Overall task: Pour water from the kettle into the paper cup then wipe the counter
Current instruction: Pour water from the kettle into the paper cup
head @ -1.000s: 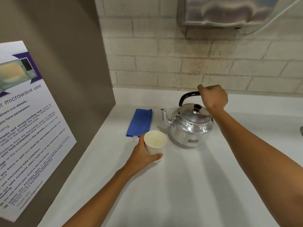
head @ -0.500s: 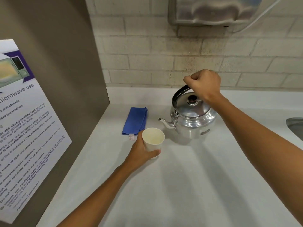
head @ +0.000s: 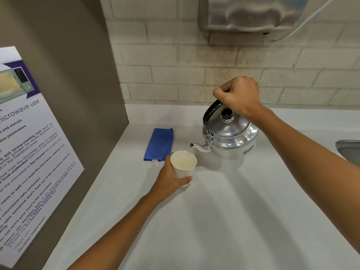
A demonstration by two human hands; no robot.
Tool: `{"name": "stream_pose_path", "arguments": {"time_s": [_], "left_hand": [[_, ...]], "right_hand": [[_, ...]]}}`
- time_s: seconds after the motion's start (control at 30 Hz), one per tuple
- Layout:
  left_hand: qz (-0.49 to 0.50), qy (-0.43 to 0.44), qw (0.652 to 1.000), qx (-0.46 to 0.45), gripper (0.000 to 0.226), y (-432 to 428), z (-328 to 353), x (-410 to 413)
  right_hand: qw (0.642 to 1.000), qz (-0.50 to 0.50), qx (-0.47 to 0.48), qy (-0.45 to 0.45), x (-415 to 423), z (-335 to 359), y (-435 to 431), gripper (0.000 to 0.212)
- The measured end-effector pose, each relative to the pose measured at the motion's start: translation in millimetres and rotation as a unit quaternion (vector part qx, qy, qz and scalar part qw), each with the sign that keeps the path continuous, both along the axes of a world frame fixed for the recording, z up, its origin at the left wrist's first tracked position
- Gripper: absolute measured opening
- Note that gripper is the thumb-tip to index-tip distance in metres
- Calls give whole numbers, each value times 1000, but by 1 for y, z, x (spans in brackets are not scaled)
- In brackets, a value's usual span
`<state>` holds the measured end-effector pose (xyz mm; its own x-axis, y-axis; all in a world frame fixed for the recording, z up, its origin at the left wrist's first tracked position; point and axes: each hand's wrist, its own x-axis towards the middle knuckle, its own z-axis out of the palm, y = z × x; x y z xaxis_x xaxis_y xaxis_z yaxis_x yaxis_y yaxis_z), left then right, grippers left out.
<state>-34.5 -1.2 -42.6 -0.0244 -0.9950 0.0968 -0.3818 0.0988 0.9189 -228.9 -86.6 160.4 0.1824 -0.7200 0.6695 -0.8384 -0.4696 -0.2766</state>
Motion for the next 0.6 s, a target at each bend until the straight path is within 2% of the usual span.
{"name": "stream_pose_path", "arguments": {"time_s": [0.33,0.6], "left_hand": [[-9,15,1000,4,79,-3,-4,-3],[-4,10,1000,0,78,-6,-6,-4]], "right_hand": [[997,26,-18,70,9,5,2,40],[994,44,-36,91,12,6,1,40]]}}
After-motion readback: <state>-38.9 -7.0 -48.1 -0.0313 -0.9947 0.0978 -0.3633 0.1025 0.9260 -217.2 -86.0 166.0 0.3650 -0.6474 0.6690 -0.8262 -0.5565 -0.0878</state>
